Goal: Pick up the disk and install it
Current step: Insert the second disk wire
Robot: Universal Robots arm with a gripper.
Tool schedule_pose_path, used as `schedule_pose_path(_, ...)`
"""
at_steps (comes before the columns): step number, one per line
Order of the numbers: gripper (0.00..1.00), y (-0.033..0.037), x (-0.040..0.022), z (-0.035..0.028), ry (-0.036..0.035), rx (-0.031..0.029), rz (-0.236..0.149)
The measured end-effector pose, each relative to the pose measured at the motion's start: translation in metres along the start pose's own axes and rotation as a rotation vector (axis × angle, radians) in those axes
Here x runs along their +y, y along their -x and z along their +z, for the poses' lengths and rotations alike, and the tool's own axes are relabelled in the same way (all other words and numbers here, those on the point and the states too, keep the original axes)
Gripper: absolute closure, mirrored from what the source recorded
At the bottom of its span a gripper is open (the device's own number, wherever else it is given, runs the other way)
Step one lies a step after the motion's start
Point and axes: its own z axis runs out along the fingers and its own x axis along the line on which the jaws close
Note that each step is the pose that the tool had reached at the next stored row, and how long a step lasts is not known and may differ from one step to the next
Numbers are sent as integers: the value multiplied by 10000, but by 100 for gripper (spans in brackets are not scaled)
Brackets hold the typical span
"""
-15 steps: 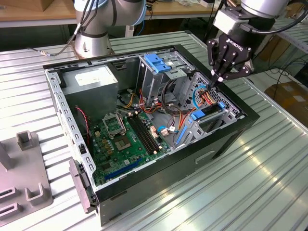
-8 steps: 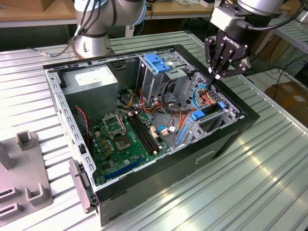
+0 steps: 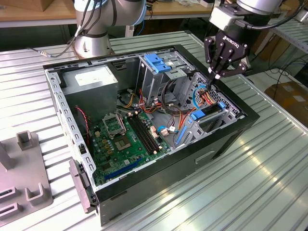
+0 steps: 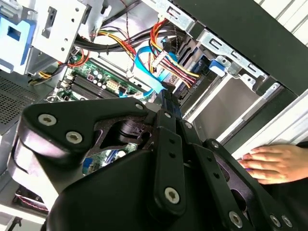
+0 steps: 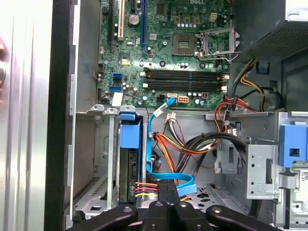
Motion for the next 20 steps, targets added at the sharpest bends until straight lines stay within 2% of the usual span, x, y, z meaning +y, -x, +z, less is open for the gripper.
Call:
schedule_pose_path(1, 89, 21, -20, 2, 12, 149, 1)
schedule_pose_path(2, 83, 45, -42, 5, 27, 281, 2)
schedule_pose_path(3, 83, 68, -55, 9, 38, 378, 3)
schedule_pose_path(6, 83, 150, -67, 27, 56, 762, 10)
schedule_pose_path(9, 82, 169, -68, 44, 65, 1092, 15)
schedule_pose_path(10, 75, 174, -58, 49, 69, 1184, 18)
schedule_pose_path(11, 75, 181, -45, 54, 69, 1221, 18)
schedule_pose_path(14, 75, 218, -9, 73, 69, 1262, 18)
schedule_pose_path(16, 75, 261, -7, 84, 69, 1298, 16)
schedule_pose_path(17, 75, 272, -7, 95, 70, 1339, 16)
schedule_pose_path(18, 75, 283, -7, 113, 73, 1421, 18)
schedule_pose_path(19, 75, 289, -7, 123, 75, 1477, 19)
schedule_pose_path(20, 75, 300, -8, 141, 78, 1583, 21)
